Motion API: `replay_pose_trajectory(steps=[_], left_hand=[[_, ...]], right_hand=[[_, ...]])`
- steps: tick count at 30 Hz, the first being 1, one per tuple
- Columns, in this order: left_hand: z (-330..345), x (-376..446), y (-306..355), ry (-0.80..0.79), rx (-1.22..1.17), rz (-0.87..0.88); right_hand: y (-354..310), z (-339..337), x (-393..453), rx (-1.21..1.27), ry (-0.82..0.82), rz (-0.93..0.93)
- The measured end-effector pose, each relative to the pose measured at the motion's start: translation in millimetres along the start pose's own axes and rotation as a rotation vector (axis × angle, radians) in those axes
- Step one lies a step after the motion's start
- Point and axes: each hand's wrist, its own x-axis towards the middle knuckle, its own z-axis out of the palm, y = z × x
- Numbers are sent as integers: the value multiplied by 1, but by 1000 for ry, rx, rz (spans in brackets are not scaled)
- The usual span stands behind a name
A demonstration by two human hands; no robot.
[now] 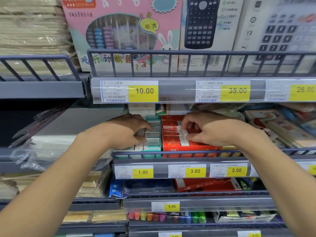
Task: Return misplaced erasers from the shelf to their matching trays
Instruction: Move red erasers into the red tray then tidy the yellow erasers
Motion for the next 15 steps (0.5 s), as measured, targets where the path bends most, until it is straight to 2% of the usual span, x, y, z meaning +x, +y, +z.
replay_pose_trajectory(steps=[4,7,9,12,15], left_hand=[[0,0,-1,-4,-7,-8],[2,1,-1,2,-10,-8],[1,2,-2,6,-6,-11],[1,1,-2,8,-10,-19],[2,1,-2,8,-13,-24]], right_hand=[[-4,-9,-3,37,-5,-37],[-9,-14,-5,427,60,-26],[-11,-10,-1,520,116,-13],[-10,0,2,427,135,25],[-6,8,2,213,160,41]])
